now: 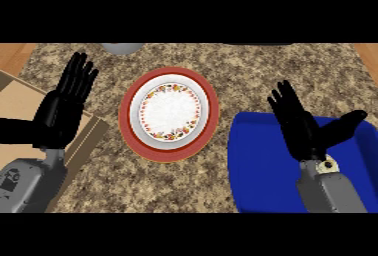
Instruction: Pick the cupcake from the tray and place it in the plate
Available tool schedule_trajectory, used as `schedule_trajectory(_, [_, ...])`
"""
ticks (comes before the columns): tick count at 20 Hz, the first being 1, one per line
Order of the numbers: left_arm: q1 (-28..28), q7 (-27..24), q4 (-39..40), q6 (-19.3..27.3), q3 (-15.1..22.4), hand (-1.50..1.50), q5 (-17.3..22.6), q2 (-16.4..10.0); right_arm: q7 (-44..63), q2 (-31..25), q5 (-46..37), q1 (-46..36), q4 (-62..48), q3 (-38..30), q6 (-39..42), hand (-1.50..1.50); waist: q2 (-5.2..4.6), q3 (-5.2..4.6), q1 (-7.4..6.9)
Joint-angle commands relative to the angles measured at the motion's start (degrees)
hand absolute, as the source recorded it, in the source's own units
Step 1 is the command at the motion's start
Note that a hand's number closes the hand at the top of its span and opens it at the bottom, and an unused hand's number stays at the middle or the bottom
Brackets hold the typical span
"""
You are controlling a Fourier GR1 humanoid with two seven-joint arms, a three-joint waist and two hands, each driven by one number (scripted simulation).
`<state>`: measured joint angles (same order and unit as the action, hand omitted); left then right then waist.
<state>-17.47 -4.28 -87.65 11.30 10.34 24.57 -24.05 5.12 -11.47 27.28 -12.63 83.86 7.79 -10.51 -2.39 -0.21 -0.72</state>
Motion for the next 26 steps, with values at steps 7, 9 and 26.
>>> schedule_trajectory(7, [7.58,5.78,5.79,2.13,0.15,0.0,-3.23,-3.82,-10.28,-28.86,-16.98,6.86,-1.99,-8.47,9.25,1.5,1.33,-1.83,2.61])
schedule_trajectory(9, [10.14,6.94,7.27,3.4,0.61,0.0,-3.61,-3.24,-19.03,-22.82,-14.1,11.05,-6.01,-17.83,-0.27,-1.5,2.13,0.45,4.31])
schedule_trajectory(26, [7.16,12.26,6.42,-0.19,-1.02,0.0,-7.03,-1.45,-39.53,-23.57,-25.34,24.55,-13.26,-16.26,9.9,-1.5,2.45,0.19,0.88])
